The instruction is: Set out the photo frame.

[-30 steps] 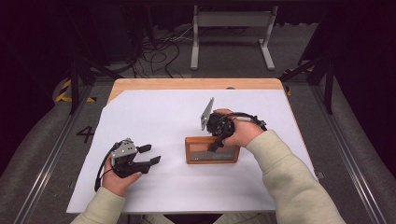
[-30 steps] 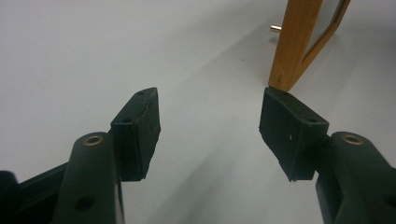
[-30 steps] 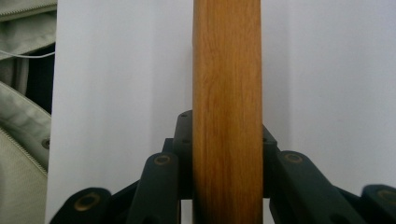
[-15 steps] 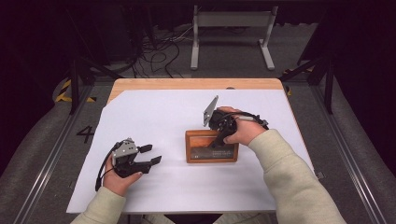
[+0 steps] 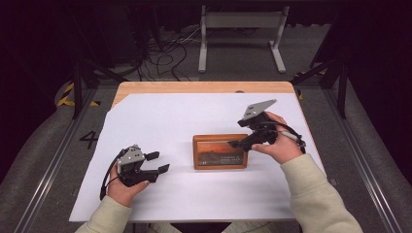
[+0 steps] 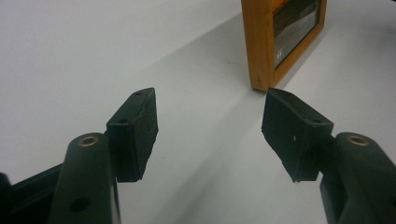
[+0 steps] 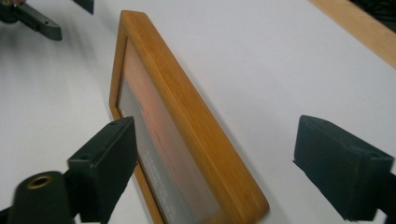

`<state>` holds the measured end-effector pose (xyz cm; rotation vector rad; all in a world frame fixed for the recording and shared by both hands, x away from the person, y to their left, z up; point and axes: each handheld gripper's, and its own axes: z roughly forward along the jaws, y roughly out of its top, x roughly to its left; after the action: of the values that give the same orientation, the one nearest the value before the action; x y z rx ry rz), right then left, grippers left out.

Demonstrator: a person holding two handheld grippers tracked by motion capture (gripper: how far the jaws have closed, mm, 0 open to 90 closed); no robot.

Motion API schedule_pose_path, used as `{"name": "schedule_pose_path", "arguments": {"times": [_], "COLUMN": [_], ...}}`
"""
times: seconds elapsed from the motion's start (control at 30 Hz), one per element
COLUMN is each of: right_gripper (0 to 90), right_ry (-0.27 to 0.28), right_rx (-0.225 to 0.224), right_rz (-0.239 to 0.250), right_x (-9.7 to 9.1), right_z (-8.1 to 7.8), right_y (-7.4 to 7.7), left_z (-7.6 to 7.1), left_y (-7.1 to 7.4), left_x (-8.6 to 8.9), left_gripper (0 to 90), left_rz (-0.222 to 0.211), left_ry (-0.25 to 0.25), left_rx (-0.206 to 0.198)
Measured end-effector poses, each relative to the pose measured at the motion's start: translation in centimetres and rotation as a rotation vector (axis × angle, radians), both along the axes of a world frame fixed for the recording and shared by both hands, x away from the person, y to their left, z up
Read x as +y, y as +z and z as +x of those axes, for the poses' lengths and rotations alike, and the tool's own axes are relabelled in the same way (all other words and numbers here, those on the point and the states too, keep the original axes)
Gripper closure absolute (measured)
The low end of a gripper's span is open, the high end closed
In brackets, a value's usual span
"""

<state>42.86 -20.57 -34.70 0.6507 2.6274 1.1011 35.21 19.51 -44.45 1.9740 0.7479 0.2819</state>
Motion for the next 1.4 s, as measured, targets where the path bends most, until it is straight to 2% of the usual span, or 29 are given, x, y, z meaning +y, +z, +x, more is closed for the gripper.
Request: {"name": "schedule_pose_path", "arguments": {"times": [0.2, 0.27, 0.3, 0.33, 0.37, 0.5, 0.7, 0.8, 0.83, 0.93, 1.03, 1.13, 1.33, 1.4], "right_gripper": [8.0, 7.9, 7.9, 6.8, 6.7, 7.2, 7.0, 6.8, 6.9, 7.3, 6.8, 6.8, 5.4, 5.0], "right_ry": [-0.113, -0.143, -0.143, -0.178, -0.19, -0.222, -0.269, -0.289, -0.295, -0.32, -0.342, -0.341, -0.337, -0.334], "right_rx": [-0.019, -0.028, -0.028, -0.028, -0.03, -0.034, -0.048, -0.053, -0.051, -0.028, -0.047, -0.056, -0.057, -0.057], "right_rz": [0.115, 0.139, 0.139, 0.161, 0.17, 0.191, 0.202, 0.224, 0.225, 0.191, 0.184, 0.165, 0.154, 0.155], "right_x": [-4.1, -5.3, -5.3, -6.4, -6.8, -8.0, -9.4, -9.9, -10.0, -10.3, -10.5, -10.6, -10.6, -10.5], "right_z": [-1.9, -2.6, -2.6, -3.3, -3.5, -4.3, -5.4, -5.9, -6.0, -6.1, -6.3, -6.5, -6.5, -6.4], "right_y": [-0.6, -1.0, -1.0, -1.5, -1.8, -2.7, -4.3, -5.0, -5.3, -6.2, -6.8, -7.6, -8.6, -8.6], "left_z": [-0.6, -0.7, -0.7, -0.9, -1.0, -1.3, -1.3, -1.2, -1.2, -1.0, -0.8, -0.8, -0.6, -0.6], "left_y": [0.2, 0.3, 0.3, 0.3, 0.3, 0.4, 0.2, 0.2, 0.1, -0.2, -0.3, -0.5, -0.6, -0.7], "left_x": [0.6, 0.7, 0.7, 0.8, 0.8, 1.1, 1.4, 1.7, 1.8, 2.0, 2.2, 2.2, 2.1, 2.1], "left_gripper": [32.9, 31.9, 31.3, 30.8, 30.5, 30.3, 30.3, 30.8, 30.8, 31.0, 31.1, 31.7, 31.7, 31.6], "left_rz": [-0.007, -0.007, -0.007, -0.007, -0.014, -0.012, -0.032, -0.033, -0.043, -0.045, -0.034, -0.035, -0.008, -0.009], "left_ry": [-0.001, 0.001, 0.001, 0.003, 0.005, 0.016, 0.041, 0.057, 0.063, 0.071, 0.072, 0.07, 0.067, 0.066], "left_rx": [-0.002, -0.006, -0.006, -0.002, -0.002, -0.017, -0.018, -0.047, -0.04, -0.036, -0.052, -0.034, -0.051, -0.04]}}
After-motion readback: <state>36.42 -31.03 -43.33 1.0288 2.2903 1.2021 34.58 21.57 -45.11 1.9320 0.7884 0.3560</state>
